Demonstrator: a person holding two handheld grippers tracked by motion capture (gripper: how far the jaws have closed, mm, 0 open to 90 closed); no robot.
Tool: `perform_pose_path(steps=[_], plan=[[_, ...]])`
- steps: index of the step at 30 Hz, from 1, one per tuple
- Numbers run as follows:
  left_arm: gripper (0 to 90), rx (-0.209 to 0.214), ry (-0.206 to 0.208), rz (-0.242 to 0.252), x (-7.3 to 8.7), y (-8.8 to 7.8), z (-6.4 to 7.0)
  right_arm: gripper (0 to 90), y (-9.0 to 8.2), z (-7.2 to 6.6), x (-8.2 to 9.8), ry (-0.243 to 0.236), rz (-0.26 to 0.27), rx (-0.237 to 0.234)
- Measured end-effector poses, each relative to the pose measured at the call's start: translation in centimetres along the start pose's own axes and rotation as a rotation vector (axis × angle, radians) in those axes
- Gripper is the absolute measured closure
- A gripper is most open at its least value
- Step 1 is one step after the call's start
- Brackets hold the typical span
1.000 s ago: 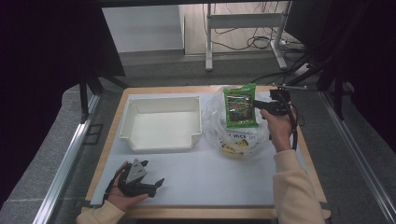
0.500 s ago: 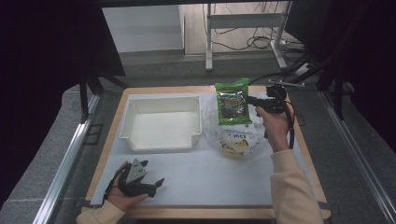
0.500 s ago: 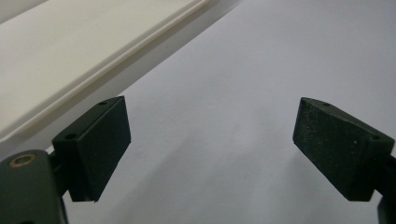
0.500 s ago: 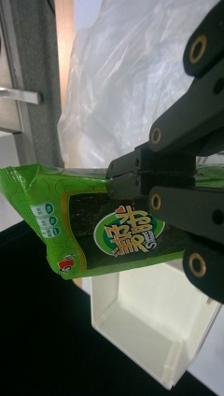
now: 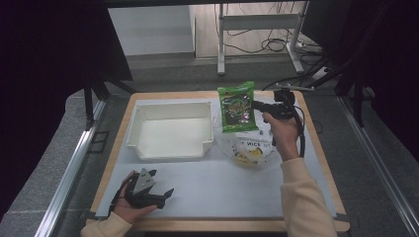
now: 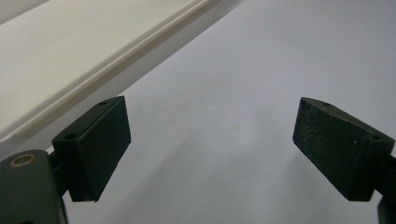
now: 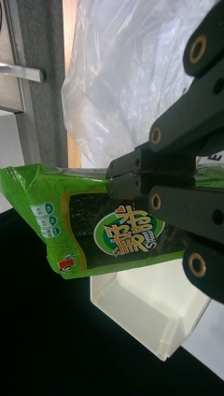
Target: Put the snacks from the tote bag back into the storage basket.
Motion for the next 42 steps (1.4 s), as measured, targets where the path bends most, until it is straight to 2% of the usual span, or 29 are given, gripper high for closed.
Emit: perform_pose_path(steps=[33, 42], plan=[[11.2, 0.001, 0.004, -0.004, 0.0, 0.0, 0.0, 90.0, 2.5, -3.4, 0.7, 0.0, 0.002, -0.086], [11.2, 0.003, 0.005, -0.003, 0.0, 0.0, 0.0, 90.0, 3.4, -4.9, 1.0, -0.01, -0.017, -0.107]])
Point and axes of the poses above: each handheld gripper's, and its own axes: y roughly forward along the jaws, x roughly out of its underside, z roughly to its right, the point moved 10 cm from there along y, roughly forward along the jaws, and after that the axes turned 10 degrees about z, right-handed, at the moved point
